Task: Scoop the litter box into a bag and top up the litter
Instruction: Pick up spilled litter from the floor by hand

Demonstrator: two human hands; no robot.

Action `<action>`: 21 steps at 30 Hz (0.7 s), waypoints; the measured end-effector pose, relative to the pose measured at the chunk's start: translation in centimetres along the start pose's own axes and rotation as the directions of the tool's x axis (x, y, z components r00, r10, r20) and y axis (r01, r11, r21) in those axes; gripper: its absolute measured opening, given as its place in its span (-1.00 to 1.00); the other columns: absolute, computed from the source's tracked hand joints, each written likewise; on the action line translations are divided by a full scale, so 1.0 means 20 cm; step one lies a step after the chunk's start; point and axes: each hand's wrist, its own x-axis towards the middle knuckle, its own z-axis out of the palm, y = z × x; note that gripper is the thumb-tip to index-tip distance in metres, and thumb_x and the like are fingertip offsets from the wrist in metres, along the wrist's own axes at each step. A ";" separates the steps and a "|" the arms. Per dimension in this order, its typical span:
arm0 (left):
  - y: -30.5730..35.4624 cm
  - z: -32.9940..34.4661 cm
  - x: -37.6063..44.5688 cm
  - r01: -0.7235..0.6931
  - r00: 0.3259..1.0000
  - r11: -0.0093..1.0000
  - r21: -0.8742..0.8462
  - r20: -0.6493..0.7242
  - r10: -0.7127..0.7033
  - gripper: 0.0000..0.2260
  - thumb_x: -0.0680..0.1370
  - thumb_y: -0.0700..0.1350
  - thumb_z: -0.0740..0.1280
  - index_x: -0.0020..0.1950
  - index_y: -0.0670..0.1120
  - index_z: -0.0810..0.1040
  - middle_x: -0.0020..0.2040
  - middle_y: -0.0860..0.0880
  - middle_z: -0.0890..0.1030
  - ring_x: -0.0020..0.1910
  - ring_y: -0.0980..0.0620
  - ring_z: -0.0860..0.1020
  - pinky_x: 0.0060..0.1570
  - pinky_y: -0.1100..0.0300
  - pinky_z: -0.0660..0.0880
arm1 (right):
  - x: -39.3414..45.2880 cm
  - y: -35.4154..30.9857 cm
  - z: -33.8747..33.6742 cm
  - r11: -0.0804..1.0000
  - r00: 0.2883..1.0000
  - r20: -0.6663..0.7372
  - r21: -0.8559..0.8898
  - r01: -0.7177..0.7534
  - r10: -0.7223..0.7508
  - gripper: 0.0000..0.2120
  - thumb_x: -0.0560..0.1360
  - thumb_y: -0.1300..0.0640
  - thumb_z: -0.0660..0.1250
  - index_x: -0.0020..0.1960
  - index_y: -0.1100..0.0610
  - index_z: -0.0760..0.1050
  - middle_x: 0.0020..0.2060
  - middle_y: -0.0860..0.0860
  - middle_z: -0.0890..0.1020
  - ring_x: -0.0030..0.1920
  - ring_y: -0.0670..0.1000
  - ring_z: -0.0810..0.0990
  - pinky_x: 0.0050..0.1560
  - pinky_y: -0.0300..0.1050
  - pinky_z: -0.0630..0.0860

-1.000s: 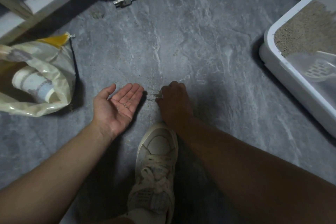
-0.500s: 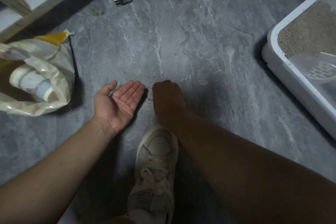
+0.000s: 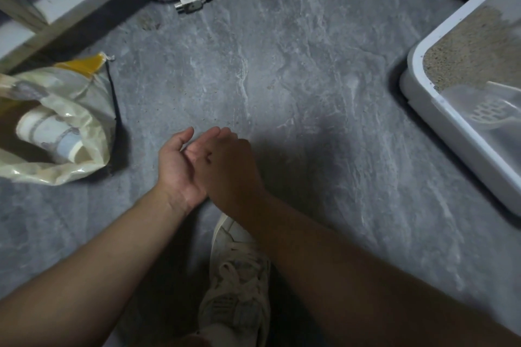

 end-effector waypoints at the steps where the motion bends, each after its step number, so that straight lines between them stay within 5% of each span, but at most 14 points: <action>1: 0.00 0.01 0.00 0.002 1.000 1.000 -0.009 0.011 -0.002 -0.58 0.65 0.04 0.19 0.25 -0.24 0.61 0.19 -0.21 0.70 0.16 -0.18 0.70 0.16 -0.09 0.55 | 0.00 0.00 0.02 0.999 0.999 -0.026 0.023 -0.022 0.022 -0.67 0.42 0.11 0.20 -0.12 0.26 0.69 -0.20 0.13 0.70 -0.17 0.10 0.68 -0.14 -0.11 0.55; 3: 0.00 0.01 -0.01 -0.001 1.000 0.999 -0.036 0.031 0.002 -0.59 0.65 0.04 0.18 0.24 -0.25 0.60 0.20 -0.22 0.69 0.14 -0.17 0.70 0.08 -0.09 0.55 | -0.01 0.03 0.04 0.989 0.991 -0.034 -0.076 0.130 -0.133 -0.52 0.54 0.08 0.01 0.11 0.36 0.58 0.03 0.29 0.62 0.05 0.25 0.58 0.04 0.08 0.49; 6: 0.00 0.01 -0.02 -0.013 0.999 0.997 -0.073 0.037 0.016 -0.61 0.65 0.02 0.20 0.24 -0.26 0.59 0.20 -0.23 0.69 0.13 -0.17 0.71 0.07 -0.07 0.56 | -0.05 0.07 0.00 0.984 0.982 -0.066 -0.019 0.174 -0.175 -0.62 0.64 0.14 0.07 0.22 0.38 0.51 0.13 0.31 0.58 0.13 0.30 0.54 0.09 0.09 0.46; 10: 0.00 0.00 -0.01 -0.033 0.999 0.994 -0.106 0.032 0.037 -0.61 0.65 -0.01 0.22 0.28 -0.28 0.57 0.19 -0.25 0.69 0.13 -0.20 0.70 0.14 -0.05 0.60 | -0.10 0.12 -0.01 0.978 0.982 -0.059 0.097 0.183 -0.178 -0.81 0.60 0.29 0.22 0.06 0.38 0.57 -0.05 0.29 0.64 -0.03 0.30 0.60 0.00 0.10 0.55; 14: 0.01 -0.05 0.00 -0.078 0.997 0.983 -0.169 -0.001 0.079 -0.63 0.65 -0.04 0.23 0.25 -0.31 0.57 0.16 -0.28 0.70 0.09 -0.23 0.71 0.04 0.01 0.68 | -0.06 0.30 -0.04 0.997 0.977 -0.200 -0.005 0.075 -0.074 -0.90 0.49 0.27 0.36 -0.09 0.21 0.66 -0.19 0.14 0.70 -0.18 0.15 0.65 -0.08 -0.02 0.58; 17: 0.03 -0.08 0.01 -0.096 0.995 0.976 -0.197 -0.022 0.094 -0.64 0.65 -0.05 0.23 0.24 -0.32 0.57 0.14 -0.30 0.70 0.08 -0.25 0.71 0.03 -0.01 0.69 | -0.02 0.43 -0.10 0.994 0.982 -0.162 0.069 -0.090 0.100 -0.89 0.52 0.14 0.39 -0.08 0.13 0.68 -0.18 0.04 0.72 -0.17 0.01 0.64 -0.09 -0.15 0.52; 21: 0.02 -0.10 0.02 -0.095 0.995 0.975 -0.199 -0.025 0.092 -0.64 0.65 -0.05 0.23 0.22 -0.33 0.57 0.12 -0.30 0.70 0.05 -0.25 0.72 0.04 -0.03 0.68 | 0.07 0.47 -0.09 0.995 0.991 -0.084 0.007 -0.104 0.105 -0.92 0.52 0.17 0.39 -0.04 0.18 0.62 -0.13 0.06 0.65 -0.13 0.03 0.57 -0.12 -0.19 0.44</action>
